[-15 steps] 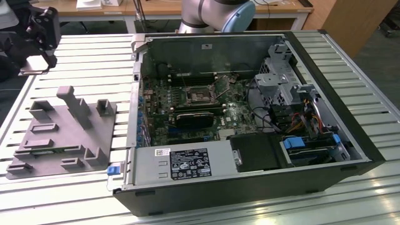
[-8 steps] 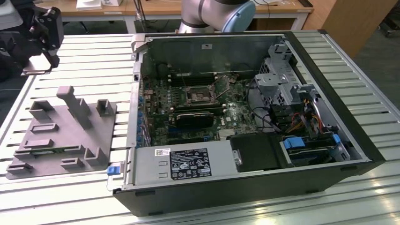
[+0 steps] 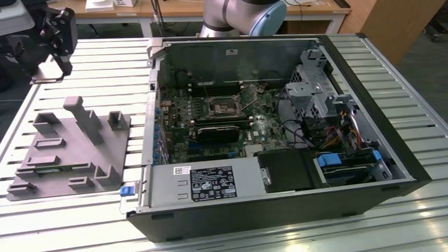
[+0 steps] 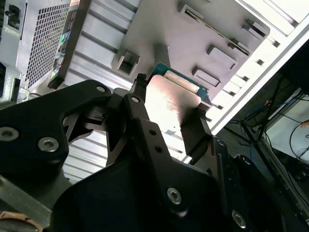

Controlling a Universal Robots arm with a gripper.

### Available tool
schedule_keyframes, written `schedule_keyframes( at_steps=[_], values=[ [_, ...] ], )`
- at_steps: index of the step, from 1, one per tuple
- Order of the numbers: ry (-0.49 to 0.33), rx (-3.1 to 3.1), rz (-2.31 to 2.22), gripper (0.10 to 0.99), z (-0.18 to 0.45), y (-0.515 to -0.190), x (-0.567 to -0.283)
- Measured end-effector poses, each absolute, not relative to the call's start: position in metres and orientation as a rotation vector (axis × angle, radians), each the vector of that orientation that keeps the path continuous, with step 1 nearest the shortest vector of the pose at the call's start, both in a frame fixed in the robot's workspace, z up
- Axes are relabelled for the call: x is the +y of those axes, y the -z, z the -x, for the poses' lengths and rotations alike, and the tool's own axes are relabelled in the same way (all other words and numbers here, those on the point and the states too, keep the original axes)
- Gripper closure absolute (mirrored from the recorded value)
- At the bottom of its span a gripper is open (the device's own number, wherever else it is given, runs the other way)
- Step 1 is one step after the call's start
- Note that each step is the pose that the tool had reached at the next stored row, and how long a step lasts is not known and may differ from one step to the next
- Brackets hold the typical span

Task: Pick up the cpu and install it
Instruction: 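Pick up the cpu and move it towards the insertion slot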

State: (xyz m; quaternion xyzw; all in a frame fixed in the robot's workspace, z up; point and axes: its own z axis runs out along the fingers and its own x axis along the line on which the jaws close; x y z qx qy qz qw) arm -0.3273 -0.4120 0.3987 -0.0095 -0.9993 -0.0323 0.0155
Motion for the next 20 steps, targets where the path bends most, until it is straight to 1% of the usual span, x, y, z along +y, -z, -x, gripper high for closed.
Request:
schedule_keyframes(
  at_steps=[20],
  values=[
    [0.100, -3.110, 0.030, 0.549, 0.283, -0.396, -0.409]
  ],
)
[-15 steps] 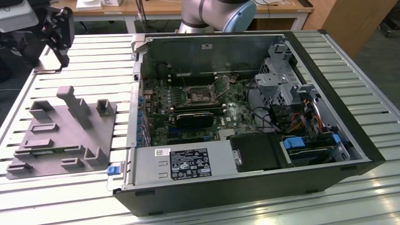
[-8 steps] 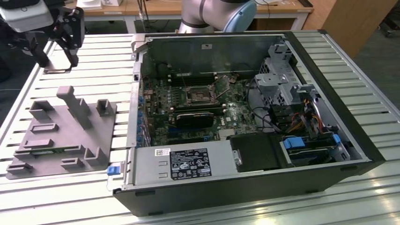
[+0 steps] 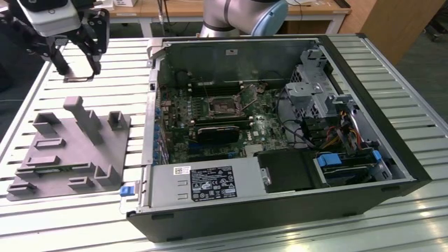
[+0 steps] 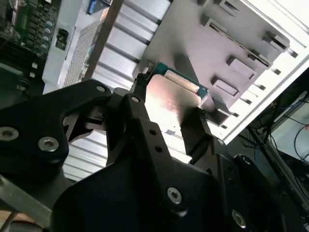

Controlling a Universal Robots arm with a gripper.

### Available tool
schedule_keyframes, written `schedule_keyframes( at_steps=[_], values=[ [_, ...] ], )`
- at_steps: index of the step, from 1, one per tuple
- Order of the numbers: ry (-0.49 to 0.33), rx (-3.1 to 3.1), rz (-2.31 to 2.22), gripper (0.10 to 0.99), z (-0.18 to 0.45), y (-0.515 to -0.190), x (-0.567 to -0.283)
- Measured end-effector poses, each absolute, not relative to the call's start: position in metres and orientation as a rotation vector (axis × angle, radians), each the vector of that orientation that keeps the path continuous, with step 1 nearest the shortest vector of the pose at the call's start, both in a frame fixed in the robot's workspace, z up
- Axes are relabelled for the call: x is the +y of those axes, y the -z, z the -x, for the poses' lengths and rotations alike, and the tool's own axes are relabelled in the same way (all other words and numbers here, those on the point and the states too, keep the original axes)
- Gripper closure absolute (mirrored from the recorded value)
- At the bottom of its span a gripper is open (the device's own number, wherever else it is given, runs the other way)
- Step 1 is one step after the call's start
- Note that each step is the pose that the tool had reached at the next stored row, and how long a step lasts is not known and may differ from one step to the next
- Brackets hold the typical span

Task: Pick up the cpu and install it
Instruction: 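Pick up the cpu and move it towards the insertion slot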

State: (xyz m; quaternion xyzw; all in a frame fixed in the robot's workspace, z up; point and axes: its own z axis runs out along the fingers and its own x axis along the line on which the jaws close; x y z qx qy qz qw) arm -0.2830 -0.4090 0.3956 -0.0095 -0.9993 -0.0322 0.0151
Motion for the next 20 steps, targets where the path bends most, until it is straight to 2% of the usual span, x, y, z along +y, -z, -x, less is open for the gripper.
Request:
schedule_keyframes(
  at_steps=[20],
  values=[
    [0.100, -3.110, 0.030, 0.549, 0.198, -0.388, -0.396]
  ],
)
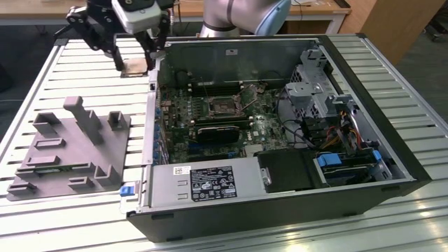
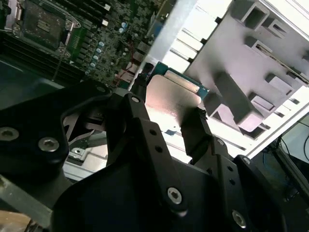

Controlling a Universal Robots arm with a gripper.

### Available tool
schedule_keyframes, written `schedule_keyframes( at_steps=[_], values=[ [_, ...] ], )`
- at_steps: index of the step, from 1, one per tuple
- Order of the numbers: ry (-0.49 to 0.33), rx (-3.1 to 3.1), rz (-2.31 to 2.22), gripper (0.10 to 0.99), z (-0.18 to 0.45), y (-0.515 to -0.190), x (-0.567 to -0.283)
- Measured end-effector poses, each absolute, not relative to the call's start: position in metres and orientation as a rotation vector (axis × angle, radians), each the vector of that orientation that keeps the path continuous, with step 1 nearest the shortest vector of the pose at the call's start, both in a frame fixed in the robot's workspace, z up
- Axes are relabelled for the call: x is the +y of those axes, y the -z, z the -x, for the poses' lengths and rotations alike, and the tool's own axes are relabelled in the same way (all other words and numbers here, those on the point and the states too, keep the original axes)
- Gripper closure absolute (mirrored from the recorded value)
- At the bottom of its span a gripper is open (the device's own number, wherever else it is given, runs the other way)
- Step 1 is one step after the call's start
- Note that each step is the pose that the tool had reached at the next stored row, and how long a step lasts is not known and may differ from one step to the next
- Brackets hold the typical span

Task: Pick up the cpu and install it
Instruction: 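Pick up the cpu and move it towards the insertion slot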

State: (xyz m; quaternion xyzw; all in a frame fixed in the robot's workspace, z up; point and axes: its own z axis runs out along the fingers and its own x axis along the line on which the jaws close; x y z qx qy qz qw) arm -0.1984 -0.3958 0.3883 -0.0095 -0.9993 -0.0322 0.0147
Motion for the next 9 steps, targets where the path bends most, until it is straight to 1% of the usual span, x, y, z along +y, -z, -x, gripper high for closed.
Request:
schedule_keyframes(
  at_steps=[9],
  values=[
    [0.100, -3.111, 0.030, 0.549, 0.173, -0.386, -0.393]
  ],
)
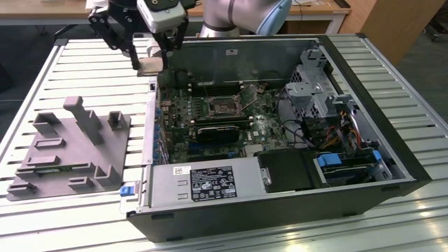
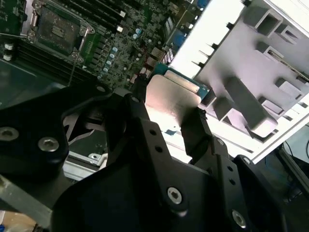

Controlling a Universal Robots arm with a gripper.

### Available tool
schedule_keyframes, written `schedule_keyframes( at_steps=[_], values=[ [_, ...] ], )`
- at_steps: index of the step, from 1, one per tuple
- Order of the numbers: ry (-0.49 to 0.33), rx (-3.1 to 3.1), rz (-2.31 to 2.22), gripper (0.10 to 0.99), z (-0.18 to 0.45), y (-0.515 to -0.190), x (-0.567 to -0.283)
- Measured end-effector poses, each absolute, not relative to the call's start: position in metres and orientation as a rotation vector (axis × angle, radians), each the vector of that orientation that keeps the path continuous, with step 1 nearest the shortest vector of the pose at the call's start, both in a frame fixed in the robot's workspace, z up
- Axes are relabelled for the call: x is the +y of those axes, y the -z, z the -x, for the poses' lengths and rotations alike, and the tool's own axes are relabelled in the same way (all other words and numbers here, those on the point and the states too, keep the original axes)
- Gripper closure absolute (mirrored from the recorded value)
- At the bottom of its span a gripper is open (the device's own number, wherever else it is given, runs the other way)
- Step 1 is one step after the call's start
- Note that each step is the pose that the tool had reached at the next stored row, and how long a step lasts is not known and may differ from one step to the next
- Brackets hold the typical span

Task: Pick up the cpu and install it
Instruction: 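Pick up the cpu and move it towards the insertion slot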

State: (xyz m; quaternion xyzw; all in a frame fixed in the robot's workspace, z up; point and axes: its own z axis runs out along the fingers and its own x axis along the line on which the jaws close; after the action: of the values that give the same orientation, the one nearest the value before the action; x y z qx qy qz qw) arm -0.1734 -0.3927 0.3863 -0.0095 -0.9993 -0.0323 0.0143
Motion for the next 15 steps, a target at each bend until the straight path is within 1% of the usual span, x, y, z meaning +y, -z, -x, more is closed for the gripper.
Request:
schedule_keyframes(
  at_steps=[15],
  values=[
    [0.100, -3.111, 0.030, 0.549, 0.117, -0.383, -0.393]
  ],
)
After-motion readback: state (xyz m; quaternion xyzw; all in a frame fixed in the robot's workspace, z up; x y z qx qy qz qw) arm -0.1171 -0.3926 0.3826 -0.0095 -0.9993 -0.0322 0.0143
